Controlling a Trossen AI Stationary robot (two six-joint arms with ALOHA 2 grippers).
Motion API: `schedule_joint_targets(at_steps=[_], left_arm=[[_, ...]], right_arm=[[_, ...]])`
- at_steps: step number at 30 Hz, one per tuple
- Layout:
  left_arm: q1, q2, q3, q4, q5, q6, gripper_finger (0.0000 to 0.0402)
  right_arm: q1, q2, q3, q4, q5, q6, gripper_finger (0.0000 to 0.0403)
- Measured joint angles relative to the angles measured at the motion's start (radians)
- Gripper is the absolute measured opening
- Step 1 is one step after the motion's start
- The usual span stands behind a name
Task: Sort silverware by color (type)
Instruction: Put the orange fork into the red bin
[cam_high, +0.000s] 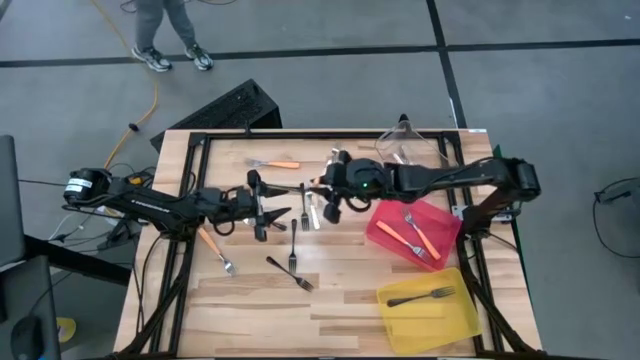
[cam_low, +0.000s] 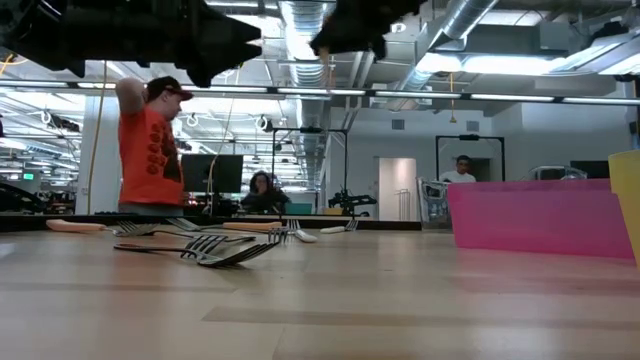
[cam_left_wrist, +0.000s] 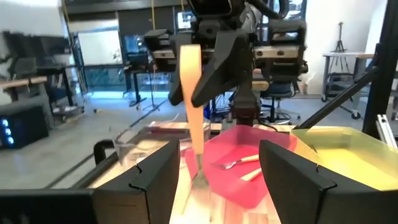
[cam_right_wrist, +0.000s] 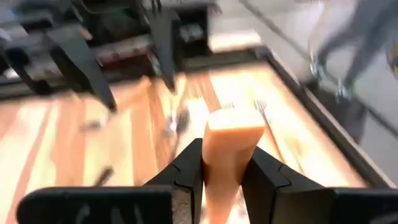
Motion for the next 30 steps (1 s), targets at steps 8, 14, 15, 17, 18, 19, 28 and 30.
schedule_joint_targets(at_steps=[8, 14, 15, 17, 18, 19, 28, 30], left_arm=[[0.000, 0.000, 0.000, -0.031, -0.018, -0.096, 0.0206], [0.000, -0.002, 0.000, -0.030, -0.018, -0.105, 0.0206], [0.000, -0.002, 0.000, -0.030, -0.018, -0.105, 0.0206], [0.000, -0.002, 0.000, -0.031, -0.018, -0.105, 0.0206], [0.000, -0.002, 0.000, -0.031, -0.018, -0.105, 0.0206], [0.000, -0.002, 0.000, -0.032, -0.018, -0.106, 0.0206], [0.000, -0.002, 0.000, -0.066, -0.016, -0.158, 0.0206], [0.000, -0.002, 0.000, -0.067, -0.009, -0.158, 0.0206]], right_arm=[[-0.011, -0.156, -0.001, -0.387, 0.021, 0.123, 0.0101], [-0.018, -0.295, 0.000, -0.689, 0.021, 0.306, 0.0101], [-0.020, -0.305, 0.000, -0.732, 0.022, 0.342, 0.0101], [-0.022, -0.316, 0.000, -0.807, 0.024, 0.400, 0.0101], [-0.022, -0.312, 0.000, -0.856, 0.024, 0.423, 0.0101], [-0.020, -0.305, 0.000, -0.899, 0.024, 0.444, 0.0101], [-0.017, -0.258, -0.126, -0.999, -0.048, 0.538, 0.0101], [-0.024, -0.278, -0.201, -0.969, -0.082, 0.560, 0.0101]])
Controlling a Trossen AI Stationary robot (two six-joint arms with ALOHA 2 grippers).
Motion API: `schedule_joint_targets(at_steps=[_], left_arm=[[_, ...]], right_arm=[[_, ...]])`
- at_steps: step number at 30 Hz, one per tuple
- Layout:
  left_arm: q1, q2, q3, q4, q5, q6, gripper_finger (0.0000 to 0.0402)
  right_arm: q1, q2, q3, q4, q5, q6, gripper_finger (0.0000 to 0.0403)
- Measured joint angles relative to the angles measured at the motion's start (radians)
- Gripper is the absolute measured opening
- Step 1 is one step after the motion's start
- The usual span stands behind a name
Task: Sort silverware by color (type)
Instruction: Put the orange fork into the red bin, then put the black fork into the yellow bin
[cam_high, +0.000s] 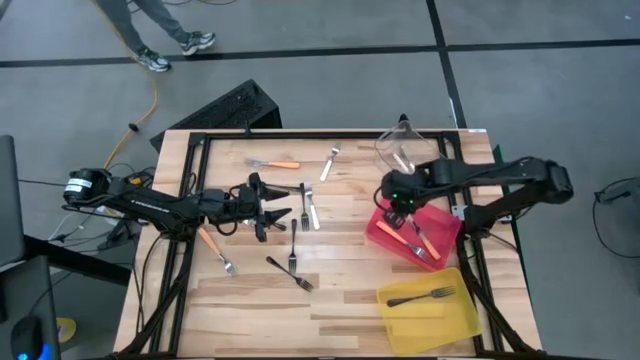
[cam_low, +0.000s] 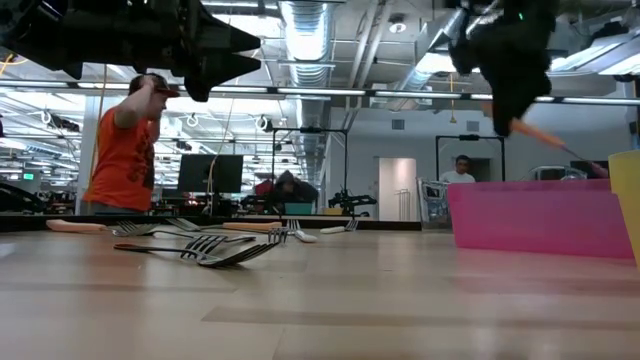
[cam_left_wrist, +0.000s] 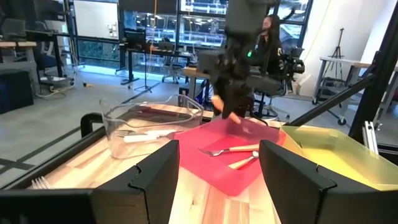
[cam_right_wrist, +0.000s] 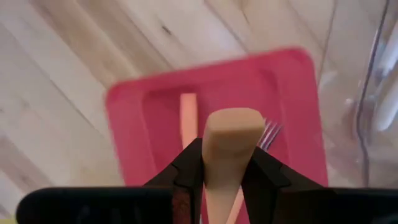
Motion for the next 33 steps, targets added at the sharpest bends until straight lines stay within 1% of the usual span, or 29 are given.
schedule_joint_targets(at_steps=[6, 11, 16, 22, 23, 27, 29, 31, 33], left_arm=[[0.000, 0.000, 0.000, 0.005, 0.000, 0.002, 0.0206], [0.000, 0.000, 0.000, 0.003, 0.001, 0.001, 0.0206], [0.000, 0.000, 0.000, 0.005, -0.007, -0.001, 0.0206], [0.000, 0.000, 0.000, 0.008, -0.008, -0.007, 0.0206], [0.000, 0.000, 0.000, 0.008, -0.008, -0.007, 0.0206], [0.000, 0.000, 0.000, 0.008, -0.009, -0.008, 0.0206], [0.000, 0.000, 0.000, 0.008, -0.009, -0.008, 0.0206], [0.000, 0.000, 0.000, 0.008, -0.010, -0.008, 0.0206], [0.000, 0.000, 0.000, 0.010, -0.011, -0.009, 0.0206]], right_arm=[[-0.001, -0.057, -0.180, 0.210, -0.072, 0.043, 0.0101], [-0.007, -0.085, -0.288, 0.285, -0.106, 0.056, 0.0101], [-0.032, -0.088, -0.342, 0.331, -0.141, 0.048, 0.0101], [-0.038, -0.088, -0.342, 0.359, -0.100, 0.024, 0.0103], [-0.038, -0.088, -0.342, 0.362, -0.099, 0.023, 0.0115], [-0.037, -0.088, -0.342, 0.360, -0.096, 0.020, 0.0215], [-0.037, -0.088, -0.342, 0.360, -0.093, 0.020, 0.0251], [-0.037, -0.088, -0.342, 0.360, -0.080, 0.013, 0.0270], [-0.040, -0.088, -0.342, 0.362, -0.075, -0.003, 0.0275]])
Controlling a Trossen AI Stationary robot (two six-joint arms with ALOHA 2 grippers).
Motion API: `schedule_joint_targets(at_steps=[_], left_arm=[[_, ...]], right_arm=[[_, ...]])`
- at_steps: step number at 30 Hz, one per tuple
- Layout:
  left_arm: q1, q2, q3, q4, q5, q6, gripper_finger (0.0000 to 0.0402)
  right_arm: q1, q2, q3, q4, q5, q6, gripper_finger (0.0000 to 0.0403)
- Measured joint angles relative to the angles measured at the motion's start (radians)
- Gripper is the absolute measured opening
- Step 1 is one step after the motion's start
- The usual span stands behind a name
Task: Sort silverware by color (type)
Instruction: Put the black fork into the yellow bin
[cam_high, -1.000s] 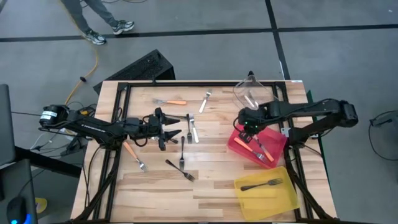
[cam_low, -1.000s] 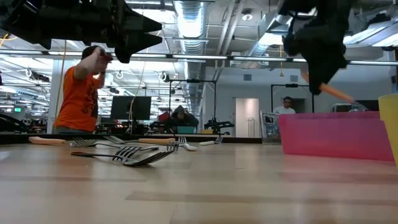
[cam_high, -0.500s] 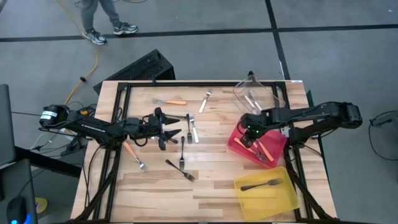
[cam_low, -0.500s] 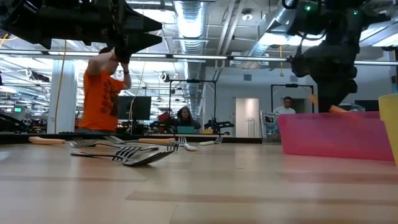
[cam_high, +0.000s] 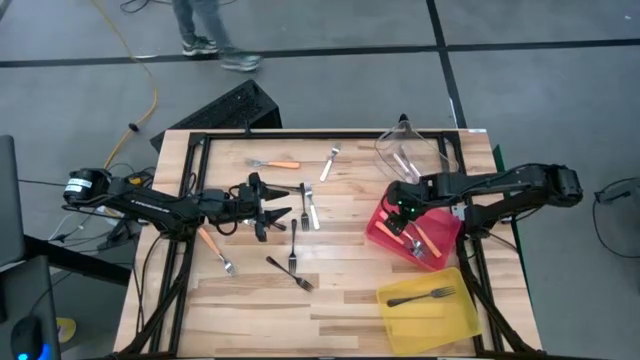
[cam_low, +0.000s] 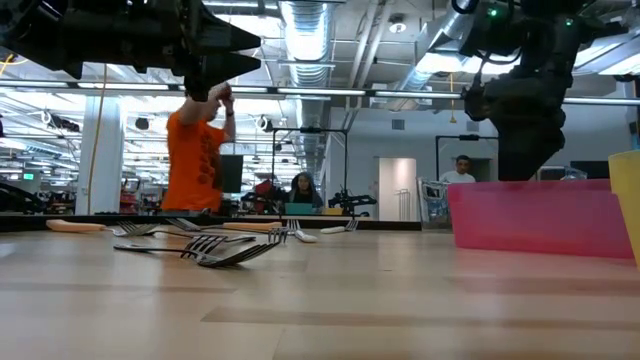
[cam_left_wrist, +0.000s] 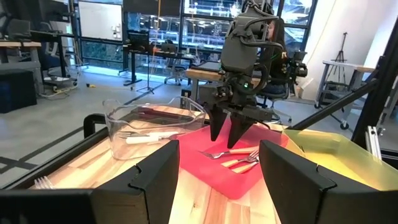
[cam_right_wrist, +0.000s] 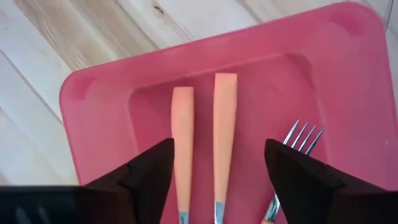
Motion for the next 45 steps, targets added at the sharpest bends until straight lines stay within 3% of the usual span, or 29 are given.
schedule_joint_targets(at_steps=[10, 18, 21, 24, 28, 38, 45], left_arm=[[0.000, -0.060, 0.013, -0.030, 0.031, -0.045, 0.0206], [0.000, -0.248, 0.124, -0.383, 0.038, -0.053, 0.0206], [0.000, -0.311, 0.150, -0.443, 0.046, -0.048, 0.0206], [0.000, -0.376, 0.150, -0.447, 0.068, -0.006, 0.0206], [0.000, -0.472, 0.141, -0.457, 0.084, 0.052, 0.0206], [0.000, -0.639, 0.080, -0.518, 0.091, 0.063, 0.0206], [0.000, -0.668, 0.025, -0.515, 0.089, 0.009, 0.0206]], right_arm=[[-0.004, 0.000, 0.107, -0.009, 0.028, -0.095, 0.0279], [-0.002, 0.000, 0.244, 0.010, 0.088, -0.240, 0.0280], [0.018, -0.025, 0.279, 0.126, 0.134, -0.428, 0.0280], [0.046, -0.090, 0.282, 0.315, 0.128, -0.629, 0.0280], [0.064, -0.198, 0.282, 0.400, 0.121, -0.735, 0.0280], [0.065, -0.556, 0.140, 0.438, 0.121, -0.685, 0.0281], [0.065, -0.700, -0.004, 0.571, 0.075, -0.622, 0.0281]])
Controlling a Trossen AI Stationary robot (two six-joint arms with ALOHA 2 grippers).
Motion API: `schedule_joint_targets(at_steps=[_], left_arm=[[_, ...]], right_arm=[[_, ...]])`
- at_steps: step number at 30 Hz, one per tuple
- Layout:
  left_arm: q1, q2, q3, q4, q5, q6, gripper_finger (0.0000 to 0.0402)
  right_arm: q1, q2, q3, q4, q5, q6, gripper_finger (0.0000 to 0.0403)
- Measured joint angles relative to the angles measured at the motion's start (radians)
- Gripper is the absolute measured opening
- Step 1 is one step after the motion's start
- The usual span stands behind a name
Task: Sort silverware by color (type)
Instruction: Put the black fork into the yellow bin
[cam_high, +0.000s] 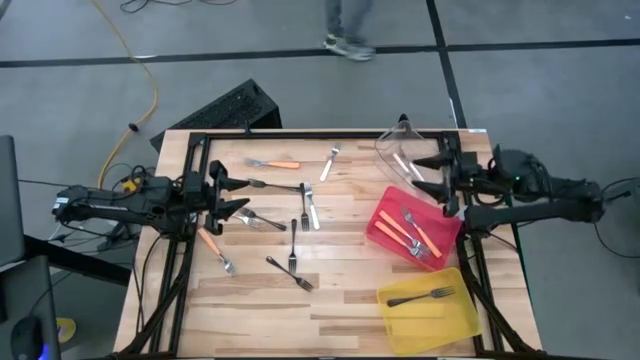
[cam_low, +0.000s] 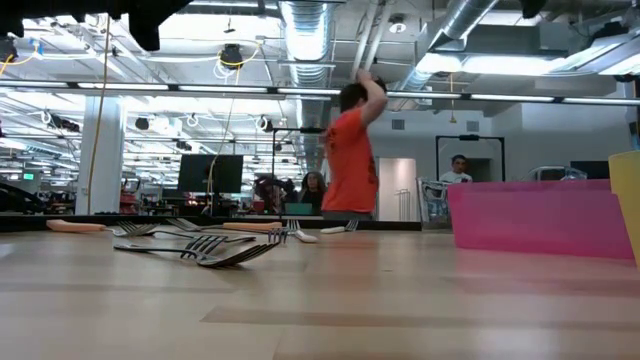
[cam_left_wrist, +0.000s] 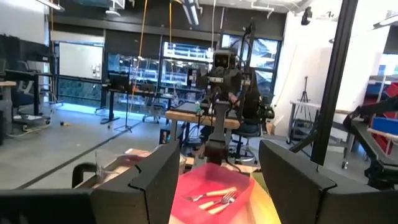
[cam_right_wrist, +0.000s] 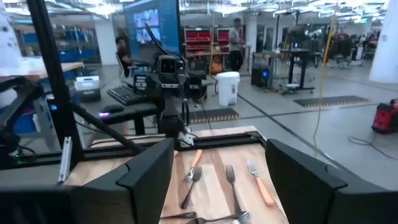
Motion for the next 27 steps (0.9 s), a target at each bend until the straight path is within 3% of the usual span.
schedule_joint_targets(at_steps=[8, 21, 27], left_arm=[[0.000, 0.003, 0.000, -0.050, -0.008, -0.012, 0.0206], [-0.001, 0.007, 0.000, -0.385, -0.035, -0.176, 0.0206], [-0.020, 0.081, 0.000, -0.429, -0.032, -0.209, 0.0206]], right_arm=[[0.000, -0.034, -0.082, 0.030, 0.000, 0.001, 0.0281], [-0.005, -0.026, -0.180, 0.079, 0.013, 0.062, 0.0281], [-0.005, -0.026, -0.197, 0.083, 0.022, 0.089, 0.0281]])
